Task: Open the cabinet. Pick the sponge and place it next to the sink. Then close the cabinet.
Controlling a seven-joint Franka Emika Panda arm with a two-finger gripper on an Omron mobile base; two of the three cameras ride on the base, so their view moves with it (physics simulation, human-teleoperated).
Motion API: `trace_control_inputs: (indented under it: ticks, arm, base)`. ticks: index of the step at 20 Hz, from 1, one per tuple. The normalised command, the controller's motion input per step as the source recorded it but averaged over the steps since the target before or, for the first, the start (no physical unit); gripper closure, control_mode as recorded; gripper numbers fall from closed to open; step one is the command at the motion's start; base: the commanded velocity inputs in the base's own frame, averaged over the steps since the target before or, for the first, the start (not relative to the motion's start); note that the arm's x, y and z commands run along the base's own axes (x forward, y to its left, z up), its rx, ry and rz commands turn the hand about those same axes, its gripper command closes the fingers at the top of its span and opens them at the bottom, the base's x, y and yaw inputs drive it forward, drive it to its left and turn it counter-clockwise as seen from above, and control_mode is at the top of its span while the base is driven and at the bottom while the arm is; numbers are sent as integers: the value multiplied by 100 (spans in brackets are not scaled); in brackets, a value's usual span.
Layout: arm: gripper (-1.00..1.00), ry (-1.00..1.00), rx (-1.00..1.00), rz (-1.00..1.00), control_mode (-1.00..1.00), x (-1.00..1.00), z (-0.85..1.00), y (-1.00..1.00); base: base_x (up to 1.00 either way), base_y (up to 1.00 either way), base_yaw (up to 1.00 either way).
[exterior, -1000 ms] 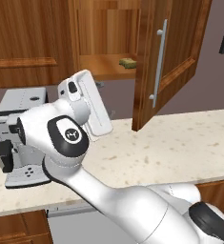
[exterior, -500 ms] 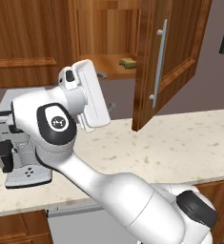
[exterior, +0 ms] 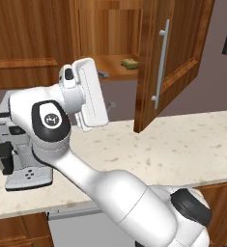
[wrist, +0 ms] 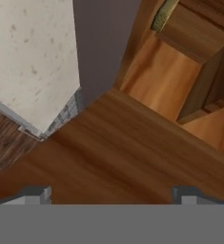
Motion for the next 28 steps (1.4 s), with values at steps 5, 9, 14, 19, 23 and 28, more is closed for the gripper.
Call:
trace_control_inputs:
  ticks: [5, 9, 14, 19, 23, 28]
  arm:
    - [-100, 0, 0, 0, -100, 0, 0, -66]
    - [-100, 0, 0, 0, -100, -4, 0, -90]
    - [-100, 0, 0, 0, -100, -36, 2, -88]
    - [-100, 0, 0, 0, -100, -60, 7, -88]
    - [-100, 0, 0, 0, -100, -56, 9, -80]
    - [-100, 0, 0, 2, -100, -26, 9, -67]
  base:
    - [0, 0, 0]
    - [0, 0, 0]
    - [0, 0, 0]
    - [0, 0, 0]
    - [0, 0, 0]
    - [0, 0, 0]
